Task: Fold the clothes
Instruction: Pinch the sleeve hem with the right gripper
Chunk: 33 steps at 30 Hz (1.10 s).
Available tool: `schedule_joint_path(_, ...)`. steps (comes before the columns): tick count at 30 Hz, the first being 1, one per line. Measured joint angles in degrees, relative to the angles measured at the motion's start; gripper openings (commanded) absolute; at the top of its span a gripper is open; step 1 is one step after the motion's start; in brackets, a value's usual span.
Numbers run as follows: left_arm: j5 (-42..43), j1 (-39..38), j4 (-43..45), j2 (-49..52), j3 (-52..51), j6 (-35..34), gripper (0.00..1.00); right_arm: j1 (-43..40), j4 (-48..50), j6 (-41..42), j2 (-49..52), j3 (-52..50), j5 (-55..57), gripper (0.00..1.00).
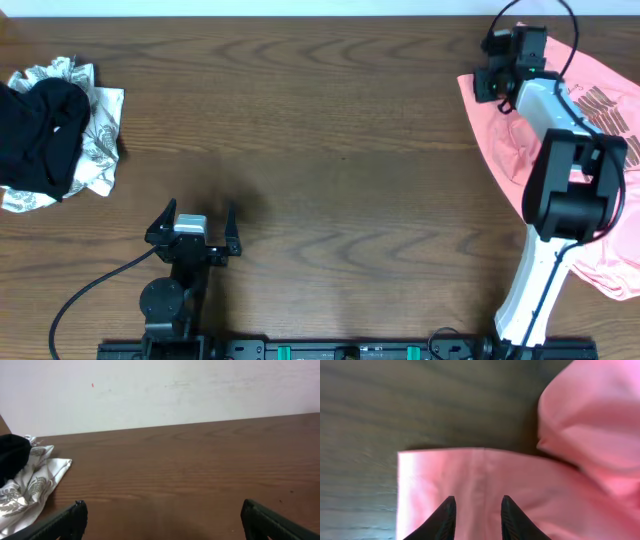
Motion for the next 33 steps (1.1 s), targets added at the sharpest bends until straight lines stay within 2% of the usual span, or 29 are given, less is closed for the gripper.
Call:
schedule_joint_path(5,0.0,0.0,0.0,0.0,0.0,0.0,0.98,-0.2,0.9,0.7,1.1,0.0,0.0,0.29)
schedule_joint_path(7,0.0,0.0,0.0,0.0,0.0,0.0,0.98,-0.3,1.1,0.8,1.2,0.0,0.0,0.18)
schedule_joint_path(9,0.0,0.0,0.0,0.0,0.0,0.0,0.98,-0.4,1.1,1.2,1.2,0.0,-0.1,0.02)
schedule_joint_path(10,0.0,0.0,0.0,0.0,0.0,0.0,0.98,-0.4,1.2,1.3,1.2,0.0,0.0,0.01)
schedule_joint_path(33,0.0,0.0,0.0,0.0,0.0,0.0,0.98,-0.4,0.1,1.7,-1.4,0.0,-1.4,0.01)
